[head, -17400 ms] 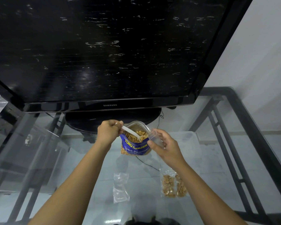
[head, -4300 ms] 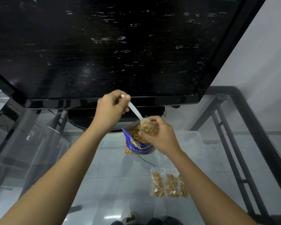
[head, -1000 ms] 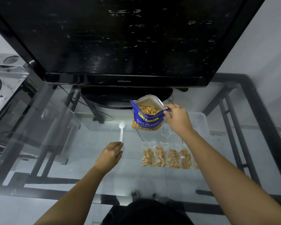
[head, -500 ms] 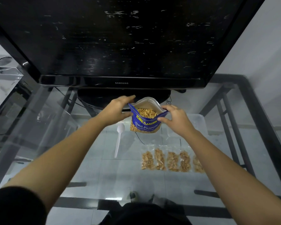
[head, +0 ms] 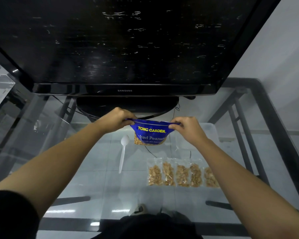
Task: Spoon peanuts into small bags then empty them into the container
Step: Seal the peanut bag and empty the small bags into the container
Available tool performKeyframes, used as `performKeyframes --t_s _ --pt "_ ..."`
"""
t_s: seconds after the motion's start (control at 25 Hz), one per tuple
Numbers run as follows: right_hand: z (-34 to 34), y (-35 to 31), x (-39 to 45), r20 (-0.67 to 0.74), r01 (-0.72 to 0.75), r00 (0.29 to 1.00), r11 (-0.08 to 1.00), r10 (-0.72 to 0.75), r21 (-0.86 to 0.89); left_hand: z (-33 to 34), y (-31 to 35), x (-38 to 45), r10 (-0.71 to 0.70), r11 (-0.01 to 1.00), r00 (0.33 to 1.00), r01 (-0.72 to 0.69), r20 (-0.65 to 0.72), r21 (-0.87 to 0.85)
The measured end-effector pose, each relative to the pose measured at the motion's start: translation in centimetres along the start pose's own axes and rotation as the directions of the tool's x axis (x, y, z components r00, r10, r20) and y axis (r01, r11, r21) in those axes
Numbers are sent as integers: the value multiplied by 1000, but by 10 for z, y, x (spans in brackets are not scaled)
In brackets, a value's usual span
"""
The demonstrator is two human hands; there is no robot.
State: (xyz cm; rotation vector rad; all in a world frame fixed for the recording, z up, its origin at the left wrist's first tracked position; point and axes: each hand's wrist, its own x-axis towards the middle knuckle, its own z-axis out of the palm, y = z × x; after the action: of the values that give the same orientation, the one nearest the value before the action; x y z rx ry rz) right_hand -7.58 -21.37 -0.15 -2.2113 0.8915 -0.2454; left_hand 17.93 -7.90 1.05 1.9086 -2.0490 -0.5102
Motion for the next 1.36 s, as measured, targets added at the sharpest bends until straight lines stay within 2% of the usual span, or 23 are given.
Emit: performKeyframes --t_s 0.16,0.28,0.44,0.68,0.88,1.12,1.36 --pt "1 -2 8 4 -66 998 995 65 79 -2 -3 -2 -39 999 999 39 0 -32" --pt "4 -3 16 21 -96 995 995 95 29 3 0 1 -108 993 994 107 -5 -54" --pt "5 4 16 20 -71 997 997 72 -25 0 11 16 -201 977 971 208 134 -46" --pt "5 5 16 -22 1 1000 999 -2 -49 28 67 62 -53 997 994 49 96 52" --pt "6 4 17 -36 3 999 997 -6 -81 38 71 72 -98 993 994 93 56 76" --pt "3 -1 17 35 -9 999 997 12 -70 23 42 48 -138 967 989 123 52 223" --pt "2 -5 21 81 -41 996 998 44 -41 13 18 22 -208 954 978 197 26 228"
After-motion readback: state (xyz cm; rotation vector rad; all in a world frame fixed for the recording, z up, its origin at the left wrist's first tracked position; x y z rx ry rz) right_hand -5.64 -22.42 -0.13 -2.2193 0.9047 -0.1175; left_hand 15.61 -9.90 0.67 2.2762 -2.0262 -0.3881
